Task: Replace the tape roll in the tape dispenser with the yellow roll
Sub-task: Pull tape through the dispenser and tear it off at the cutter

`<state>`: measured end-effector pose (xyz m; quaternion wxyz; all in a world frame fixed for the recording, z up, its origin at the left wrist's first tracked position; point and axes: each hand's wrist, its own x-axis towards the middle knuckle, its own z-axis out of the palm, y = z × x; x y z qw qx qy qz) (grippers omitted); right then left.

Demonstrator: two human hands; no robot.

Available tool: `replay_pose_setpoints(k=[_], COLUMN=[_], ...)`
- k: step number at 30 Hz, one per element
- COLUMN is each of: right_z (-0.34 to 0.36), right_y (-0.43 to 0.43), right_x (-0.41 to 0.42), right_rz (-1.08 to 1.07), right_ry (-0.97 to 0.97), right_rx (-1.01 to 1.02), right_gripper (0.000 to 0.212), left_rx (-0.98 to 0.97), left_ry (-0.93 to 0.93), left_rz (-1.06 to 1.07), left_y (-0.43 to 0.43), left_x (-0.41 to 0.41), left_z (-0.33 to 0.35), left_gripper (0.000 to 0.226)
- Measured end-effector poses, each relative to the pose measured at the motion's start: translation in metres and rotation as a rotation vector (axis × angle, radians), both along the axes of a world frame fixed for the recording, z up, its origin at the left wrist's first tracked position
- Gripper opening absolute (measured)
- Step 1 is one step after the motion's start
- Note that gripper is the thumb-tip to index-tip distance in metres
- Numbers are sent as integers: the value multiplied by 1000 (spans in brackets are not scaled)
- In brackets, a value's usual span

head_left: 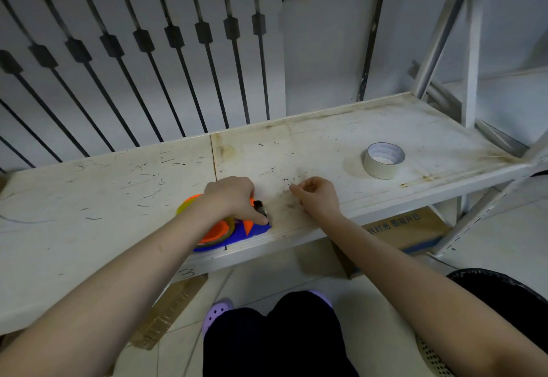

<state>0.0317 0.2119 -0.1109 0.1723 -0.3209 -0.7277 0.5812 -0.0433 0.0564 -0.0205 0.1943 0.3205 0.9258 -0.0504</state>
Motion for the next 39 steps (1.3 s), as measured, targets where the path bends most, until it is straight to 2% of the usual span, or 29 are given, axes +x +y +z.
replay_pose_setpoints(k=[3,6,8,11,13,16,19,22,24,26,27,29,35,39], right_z=[-3,-1,2,7,5,-3,-5,0,-2,-4,-4,-5,-9,-12], right_y=[-1,-2,-4,-8,-6,-2,-1,-3,-4,-5,-5,-5,-4,-4], right_x=[10,22,32,45,46,38,26,18,18,22,25,30,36,38], right_rz=[-17,-43,-63,-57,-30,4,34,30,15,10,12,18,51,48], right_ry=[20,37,158,326,273,69,-39,-96,9,196,272,354,390,371], right_rx=[0,10,-11,11,64,127,185,220,179,100,72,56,27,0], right_gripper=[18,19,19,15,15,17,22,29,25,10,6,13,8,14], left_rx=[98,101,105,117,112,111,123,240,336,395,392,344,293,353], left_ry=[61,82,90,106,114,111,74,-29,-130,-195,-194,-179,-297,-246], left_rz=[0,-29,-33,-29,-29,-40,-56,-49,-35,-27,-31,-49,-56,4], left_y=[1,-1,-1,-1,-1,-1,-3,-5,-4,-2,0,5,9,11], left_x=[2,3,3,3,3,2,2,2,-3,-8,-11,-12,-14,-16], left_z=[-10,-11,-12,-14,-15,-16,-15,-8,-4,-2,-2,-4,-7,-8], left_gripper=[63,48,47,59,63,65,66,61,44,24,20,22,11,6])
